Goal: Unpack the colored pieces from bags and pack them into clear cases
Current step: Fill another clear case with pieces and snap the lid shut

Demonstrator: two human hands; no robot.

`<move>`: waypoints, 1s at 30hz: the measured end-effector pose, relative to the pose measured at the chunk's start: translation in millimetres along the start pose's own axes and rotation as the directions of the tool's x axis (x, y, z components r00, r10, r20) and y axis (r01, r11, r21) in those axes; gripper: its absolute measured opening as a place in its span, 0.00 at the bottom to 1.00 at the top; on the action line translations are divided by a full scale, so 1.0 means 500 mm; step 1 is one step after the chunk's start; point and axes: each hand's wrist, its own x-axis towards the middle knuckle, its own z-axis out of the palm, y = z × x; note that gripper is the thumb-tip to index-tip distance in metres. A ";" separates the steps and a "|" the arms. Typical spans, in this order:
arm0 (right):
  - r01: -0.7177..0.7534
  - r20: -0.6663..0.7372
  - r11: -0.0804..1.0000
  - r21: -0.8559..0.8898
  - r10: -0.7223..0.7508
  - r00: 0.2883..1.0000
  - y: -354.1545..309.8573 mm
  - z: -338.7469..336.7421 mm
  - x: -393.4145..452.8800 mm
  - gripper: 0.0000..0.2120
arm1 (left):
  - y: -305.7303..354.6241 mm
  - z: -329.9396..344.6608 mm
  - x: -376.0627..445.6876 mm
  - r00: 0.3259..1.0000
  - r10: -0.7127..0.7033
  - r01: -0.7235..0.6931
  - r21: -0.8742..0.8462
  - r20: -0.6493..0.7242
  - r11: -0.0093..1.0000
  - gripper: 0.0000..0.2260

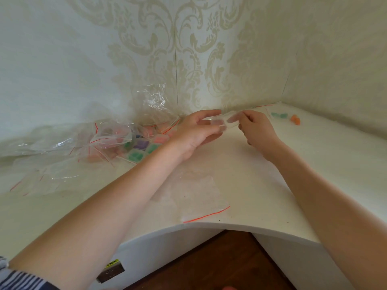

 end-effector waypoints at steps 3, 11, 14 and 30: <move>-0.119 0.051 0.987 0.111 0.114 0.992 0.004 0.000 0.002 0.16 | 0.004 -0.002 -0.008 0.975 -0.131 0.162 -0.179 0.178 0.970 0.21; -0.298 0.071 0.859 0.416 0.296 0.953 -0.015 0.003 0.011 0.16 | -0.014 0.000 0.001 0.976 -0.153 0.175 -0.138 0.157 0.975 0.17; -0.242 -0.012 0.900 0.362 0.264 0.965 -0.010 0.007 0.012 0.13 | -0.017 -0.006 0.008 0.991 -0.121 0.129 -0.140 0.063 0.982 0.18; -0.083 0.069 0.949 0.304 0.065 0.996 -0.019 0.018 -0.011 0.14 | -0.028 -0.002 0.004 0.999 0.027 -0.029 0.088 0.027 0.996 0.19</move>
